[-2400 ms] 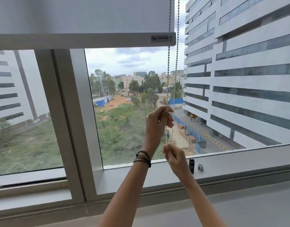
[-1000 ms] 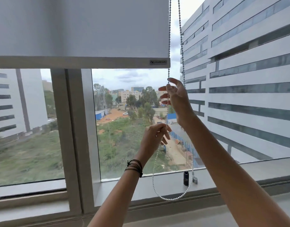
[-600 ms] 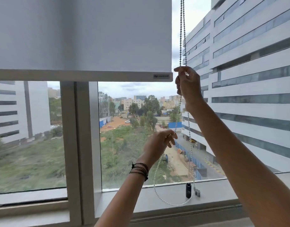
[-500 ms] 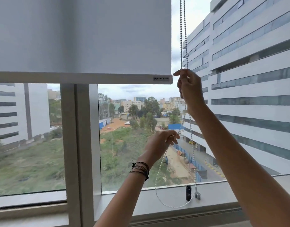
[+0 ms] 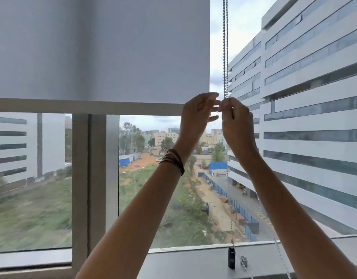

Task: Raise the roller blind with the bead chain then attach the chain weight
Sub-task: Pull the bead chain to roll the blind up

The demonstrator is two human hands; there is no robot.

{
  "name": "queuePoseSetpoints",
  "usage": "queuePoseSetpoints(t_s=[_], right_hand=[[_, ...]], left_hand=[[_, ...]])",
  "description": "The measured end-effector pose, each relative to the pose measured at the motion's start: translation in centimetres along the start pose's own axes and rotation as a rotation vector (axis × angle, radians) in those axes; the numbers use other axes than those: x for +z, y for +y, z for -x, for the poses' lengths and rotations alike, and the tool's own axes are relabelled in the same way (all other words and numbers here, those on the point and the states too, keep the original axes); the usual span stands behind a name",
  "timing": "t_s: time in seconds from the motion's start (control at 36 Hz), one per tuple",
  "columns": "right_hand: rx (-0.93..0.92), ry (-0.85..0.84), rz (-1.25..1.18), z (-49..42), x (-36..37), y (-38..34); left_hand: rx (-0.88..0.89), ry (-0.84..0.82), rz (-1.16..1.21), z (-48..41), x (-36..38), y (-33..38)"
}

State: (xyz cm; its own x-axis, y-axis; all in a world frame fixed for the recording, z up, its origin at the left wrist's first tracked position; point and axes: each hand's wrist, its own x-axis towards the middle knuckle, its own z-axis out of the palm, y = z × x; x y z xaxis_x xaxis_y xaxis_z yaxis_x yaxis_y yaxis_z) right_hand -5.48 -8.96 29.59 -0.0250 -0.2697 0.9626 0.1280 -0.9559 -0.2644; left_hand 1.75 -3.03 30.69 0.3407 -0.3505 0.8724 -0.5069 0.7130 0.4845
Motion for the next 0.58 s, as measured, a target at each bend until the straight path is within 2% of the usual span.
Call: queuePoseSetpoints(t_s=[0.17, 0.33, 0.58], right_hand=[[-0.012, -0.104, -0.141, -0.3, -0.2, 0.8], [-0.019, -0.117, -0.227, -0.1, -0.4, 1.5], [-0.044, -0.148, -0.231, 0.3, 0.4, 1.7]], left_hand=[[0.024, -0.032, 0.072, -3.6, 0.7, 2.7], [0.006, -0.107, 0.050, -4.6, 0.9, 3.0], [0.004, -0.088, 0.009, -4.4, 0.7, 2.4]])
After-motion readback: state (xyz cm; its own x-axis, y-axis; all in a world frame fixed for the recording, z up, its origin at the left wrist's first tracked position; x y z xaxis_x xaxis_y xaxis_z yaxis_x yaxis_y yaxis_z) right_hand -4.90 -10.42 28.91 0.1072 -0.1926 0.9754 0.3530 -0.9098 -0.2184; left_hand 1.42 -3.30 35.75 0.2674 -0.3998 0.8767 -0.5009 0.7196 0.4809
